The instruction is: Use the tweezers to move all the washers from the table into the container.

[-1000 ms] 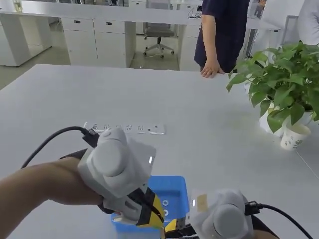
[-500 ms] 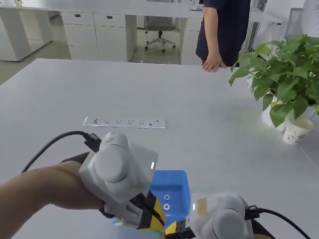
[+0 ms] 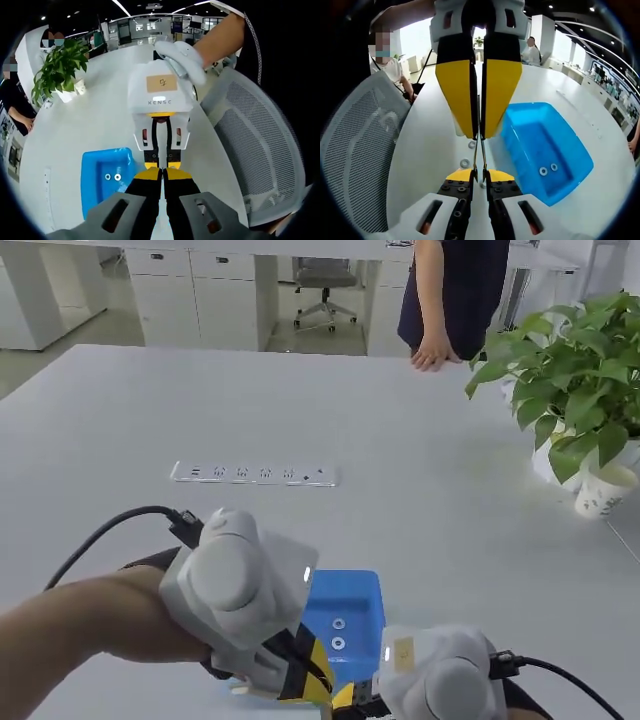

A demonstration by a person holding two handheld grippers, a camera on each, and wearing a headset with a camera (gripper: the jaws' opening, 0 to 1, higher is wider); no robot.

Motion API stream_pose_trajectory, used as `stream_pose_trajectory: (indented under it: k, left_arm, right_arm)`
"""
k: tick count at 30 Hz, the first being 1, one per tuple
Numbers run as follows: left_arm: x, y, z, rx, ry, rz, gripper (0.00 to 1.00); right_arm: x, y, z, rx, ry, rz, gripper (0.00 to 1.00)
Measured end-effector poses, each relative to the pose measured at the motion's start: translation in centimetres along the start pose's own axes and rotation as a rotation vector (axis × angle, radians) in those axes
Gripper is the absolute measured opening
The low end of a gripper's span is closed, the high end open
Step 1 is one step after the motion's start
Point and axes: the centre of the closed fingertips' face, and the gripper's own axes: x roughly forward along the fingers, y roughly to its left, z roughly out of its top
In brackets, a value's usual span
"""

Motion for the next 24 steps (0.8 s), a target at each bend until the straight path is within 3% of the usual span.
stream_pose_trajectory:
  k: [24]
  left_arm:
    - [0.79, 0.17, 0.26, -0.003, -0.014, -0.013, 0.05]
  right_arm:
    - [0.20, -0.11, -0.74, 0.011, 0.007, 0.005, 0.12]
